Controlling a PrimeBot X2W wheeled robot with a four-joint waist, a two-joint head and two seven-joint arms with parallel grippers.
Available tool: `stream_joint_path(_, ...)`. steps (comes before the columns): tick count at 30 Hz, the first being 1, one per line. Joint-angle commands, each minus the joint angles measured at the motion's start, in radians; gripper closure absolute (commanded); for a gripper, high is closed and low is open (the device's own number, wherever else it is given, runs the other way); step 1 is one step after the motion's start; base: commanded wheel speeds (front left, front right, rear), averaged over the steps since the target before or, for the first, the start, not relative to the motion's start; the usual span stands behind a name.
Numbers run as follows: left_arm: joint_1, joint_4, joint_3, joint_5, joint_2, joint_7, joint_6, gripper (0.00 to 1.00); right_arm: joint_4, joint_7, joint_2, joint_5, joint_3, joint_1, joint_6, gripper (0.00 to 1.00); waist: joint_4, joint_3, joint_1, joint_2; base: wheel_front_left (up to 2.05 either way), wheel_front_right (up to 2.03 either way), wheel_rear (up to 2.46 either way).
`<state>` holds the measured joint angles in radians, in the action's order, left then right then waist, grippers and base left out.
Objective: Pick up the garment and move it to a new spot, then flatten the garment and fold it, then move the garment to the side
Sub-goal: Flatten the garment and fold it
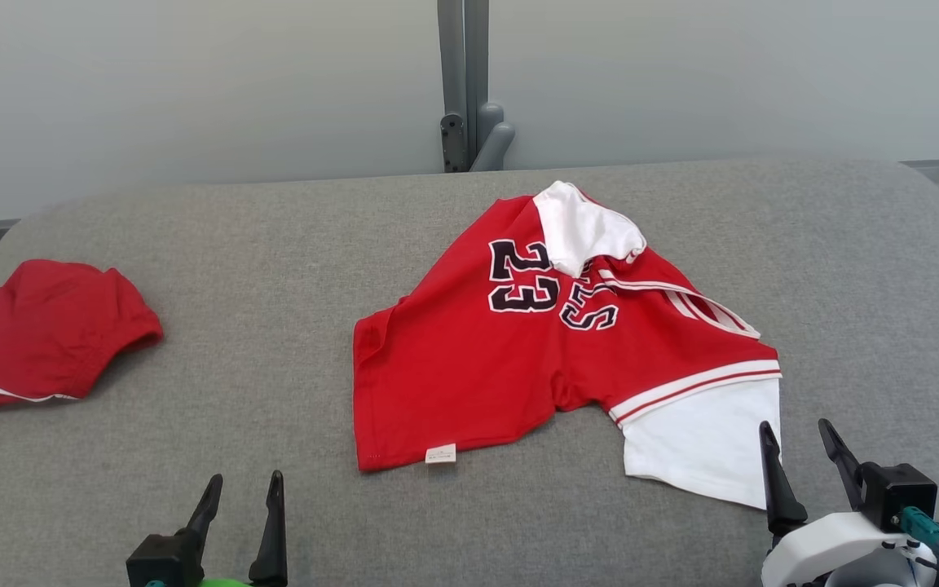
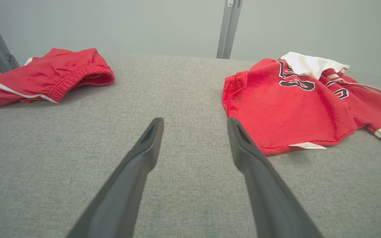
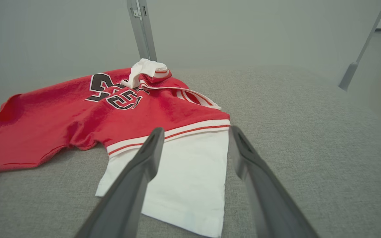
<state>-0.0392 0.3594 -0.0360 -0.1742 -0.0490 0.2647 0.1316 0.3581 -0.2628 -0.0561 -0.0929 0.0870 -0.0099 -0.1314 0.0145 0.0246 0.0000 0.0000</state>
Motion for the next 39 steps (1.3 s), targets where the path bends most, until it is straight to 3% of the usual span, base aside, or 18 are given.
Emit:
stream_joint_path(1,-0.019,-0.003,0.006,0.008,-0.003,-0.001,-0.002,0.0,-0.012,-0.003,0.0,0.009,-0.003,0.013,0.001,0.0,-0.012,0.018,0.0,0.0,0.0,0.0,0.0)
stream_joint_path(17,-0.008,-0.007,-0.013,-0.038,-0.003,-0.001,-0.002,0.0,-0.048,-0.003,0.004,-0.005,-0.021,0.035,0.001,0.0,-0.009,0.016,0.0,0.0,0.0,0.0,0.0)
stream_joint_path(31,0.122,0.055,-0.121,-0.111,-0.003,-0.001,-0.002,0.0,0.02,-0.003,0.004,0.019,-0.017,-0.043,0.001,0.0,-0.034,-0.171,0.0,0.0,0.0,0.0,0.0)
stream_joint_path(39,0.164,0.116,-0.187,-0.146,-0.004,-0.001,-0.002,0.0,0.073,-0.003,0.004,0.03,-0.029,-0.06,0.001,0.0,-0.061,-0.218,0.0,0.0,0.0,0.0,0.0)
